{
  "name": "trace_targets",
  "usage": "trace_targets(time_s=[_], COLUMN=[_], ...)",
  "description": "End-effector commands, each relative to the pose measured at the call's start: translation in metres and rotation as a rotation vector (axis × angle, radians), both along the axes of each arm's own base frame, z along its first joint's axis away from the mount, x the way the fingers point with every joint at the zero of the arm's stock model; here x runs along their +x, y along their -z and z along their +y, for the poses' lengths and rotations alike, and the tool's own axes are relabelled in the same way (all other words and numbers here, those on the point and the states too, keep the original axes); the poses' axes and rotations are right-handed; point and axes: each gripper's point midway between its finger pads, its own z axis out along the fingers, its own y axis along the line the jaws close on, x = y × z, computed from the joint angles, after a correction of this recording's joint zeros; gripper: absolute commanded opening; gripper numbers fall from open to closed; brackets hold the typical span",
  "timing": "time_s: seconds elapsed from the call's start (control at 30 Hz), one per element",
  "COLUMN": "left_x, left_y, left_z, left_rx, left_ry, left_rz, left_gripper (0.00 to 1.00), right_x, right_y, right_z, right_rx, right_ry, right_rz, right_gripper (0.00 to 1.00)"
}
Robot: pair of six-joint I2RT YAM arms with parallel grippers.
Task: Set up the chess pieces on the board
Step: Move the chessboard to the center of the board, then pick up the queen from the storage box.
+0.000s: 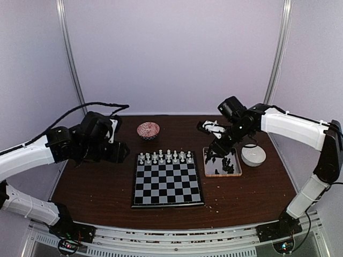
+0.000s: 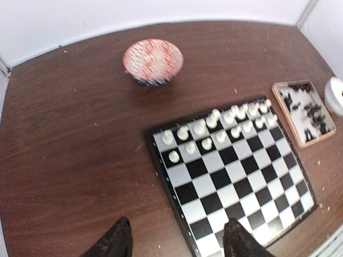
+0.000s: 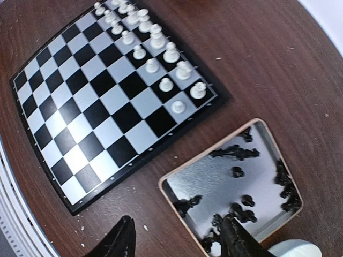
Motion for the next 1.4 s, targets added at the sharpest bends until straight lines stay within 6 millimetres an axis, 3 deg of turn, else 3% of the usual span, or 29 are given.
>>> trace_targets(time_s=[0.0,0.1,0.17,0.3,0.37,0.43,0.63,1.37], left_x=[0.044,0.071,0.085,0.105,0.110,0.113,0.111,0.115], left_y=[-0.030,-0.049,-0.051,-0.043,-0.039,-0.035,-0.034,-0.030], left_z=[0.021,0.014,0.008,0.000,0.006,0.015,0.024,0.025], left_rx=[0.057,0.041,0.065,0.051,0.016,0.012,0.037,0.045], left_ry=[-0.036,-0.004,0.014,0.060,0.048,0.027,0.024,0.022], left_rz=[-0.149,-0.229,-0.255,-0.251,-0.227,-0.225,-0.230,-0.213], left_gripper=[0.66,0.77,0.85,0.84,0.80,0.80,0.82,0.81], right_x=[0.017,0.034,0.046,0.063,0.064,0.063,0.064,0.057], right_y=[-0.005,-0.002,0.002,0.018,0.030,0.043,0.071,0.108], right_z=[-0.035,-0.058,-0.071,-0.087,-0.090,-0.092,-0.092,-0.092], right_rx=[-0.027,-0.036,-0.064,-0.104,-0.125,-0.152,-0.185,-0.232], right_ry=[0.072,0.156,0.198,0.252,0.253,0.251,0.243,0.246], right_rz=[-0.029,-0.034,-0.033,-0.024,0.004,0.043,0.119,0.246], right_gripper=[0.57,0.57,0.59,0.54,0.43,0.37,0.38,0.32])
